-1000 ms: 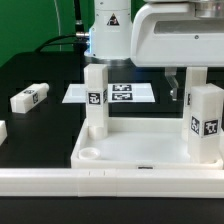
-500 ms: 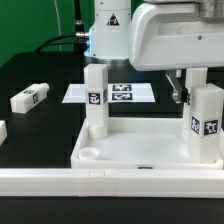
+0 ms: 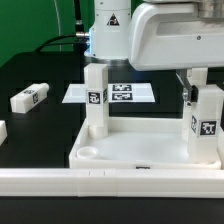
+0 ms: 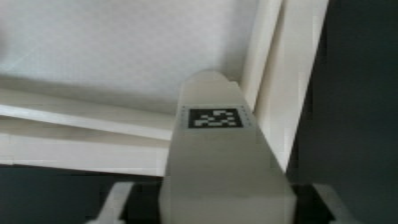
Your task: Assemble desk
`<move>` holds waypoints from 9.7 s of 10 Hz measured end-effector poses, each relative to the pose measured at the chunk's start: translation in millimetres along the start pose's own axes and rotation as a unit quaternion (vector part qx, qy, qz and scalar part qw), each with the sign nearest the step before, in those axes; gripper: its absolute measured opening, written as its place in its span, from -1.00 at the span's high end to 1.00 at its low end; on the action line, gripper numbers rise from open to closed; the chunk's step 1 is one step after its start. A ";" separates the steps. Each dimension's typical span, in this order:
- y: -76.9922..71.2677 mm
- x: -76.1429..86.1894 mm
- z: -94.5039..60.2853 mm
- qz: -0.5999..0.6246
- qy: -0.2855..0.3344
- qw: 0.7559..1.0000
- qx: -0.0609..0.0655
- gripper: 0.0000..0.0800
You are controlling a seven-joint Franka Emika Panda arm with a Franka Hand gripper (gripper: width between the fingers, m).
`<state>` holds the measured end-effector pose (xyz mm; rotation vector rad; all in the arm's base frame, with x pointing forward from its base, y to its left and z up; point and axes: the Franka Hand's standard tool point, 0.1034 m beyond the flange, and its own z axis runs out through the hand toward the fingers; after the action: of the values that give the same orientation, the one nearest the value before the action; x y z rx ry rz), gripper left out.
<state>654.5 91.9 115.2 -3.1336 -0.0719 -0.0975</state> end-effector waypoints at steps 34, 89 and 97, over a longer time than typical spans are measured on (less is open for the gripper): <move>-0.7 6.2 -2.5 0.112 0.013 0.993 0.017 -0.62; 294.4 -209.2 47.5 0.219 -0.007 0.975 -0.030 -0.62; 316.5 -242.4 59.8 0.209 -0.150 0.965 0.044 -0.62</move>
Offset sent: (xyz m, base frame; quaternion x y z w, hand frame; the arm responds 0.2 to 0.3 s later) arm 0.0005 0.0012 -0.0019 0.0306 -0.0070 0.2544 0.9666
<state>431.1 -234.9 39.1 -2.9669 0.5631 0.3690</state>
